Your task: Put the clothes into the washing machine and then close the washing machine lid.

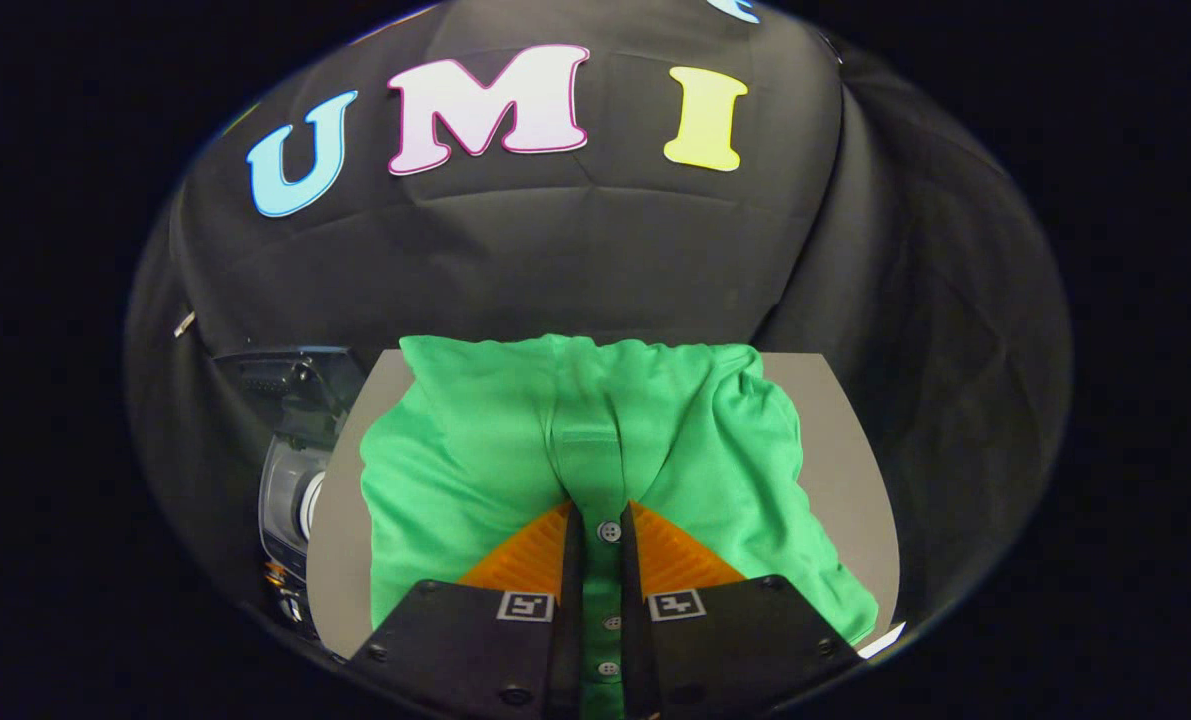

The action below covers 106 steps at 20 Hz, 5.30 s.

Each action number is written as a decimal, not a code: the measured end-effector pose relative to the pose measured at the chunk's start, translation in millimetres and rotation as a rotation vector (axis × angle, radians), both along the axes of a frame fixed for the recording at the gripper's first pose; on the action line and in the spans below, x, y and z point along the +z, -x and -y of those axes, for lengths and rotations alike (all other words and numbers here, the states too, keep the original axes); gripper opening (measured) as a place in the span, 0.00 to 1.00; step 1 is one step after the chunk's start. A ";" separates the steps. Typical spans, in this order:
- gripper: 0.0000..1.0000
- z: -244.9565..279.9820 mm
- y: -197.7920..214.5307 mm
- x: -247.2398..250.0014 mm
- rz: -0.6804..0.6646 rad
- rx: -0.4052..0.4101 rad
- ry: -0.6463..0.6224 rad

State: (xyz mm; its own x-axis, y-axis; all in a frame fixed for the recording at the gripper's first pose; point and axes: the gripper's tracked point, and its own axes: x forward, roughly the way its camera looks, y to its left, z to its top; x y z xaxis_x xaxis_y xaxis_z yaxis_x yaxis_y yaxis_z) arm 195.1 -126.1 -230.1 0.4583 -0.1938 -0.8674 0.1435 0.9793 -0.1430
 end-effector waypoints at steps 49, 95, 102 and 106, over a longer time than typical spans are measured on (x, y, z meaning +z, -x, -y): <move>0.05 -431.5 -23.8 -0.1 0.334 0.707 -0.621; 0.99 -317.8 -175.1 -40.4 0.592 0.208 -0.283; 0.99 -291.4 -194.5 -65.7 0.520 0.125 -0.228; 0.99 -290.1 -198.1 -67.7 0.520 0.141 -0.195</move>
State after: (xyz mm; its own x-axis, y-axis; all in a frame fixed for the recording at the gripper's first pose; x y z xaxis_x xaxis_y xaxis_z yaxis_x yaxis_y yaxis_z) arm 393.3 164.0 -297.8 0.8443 0.0416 -0.5343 0.0123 0.9952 0.0969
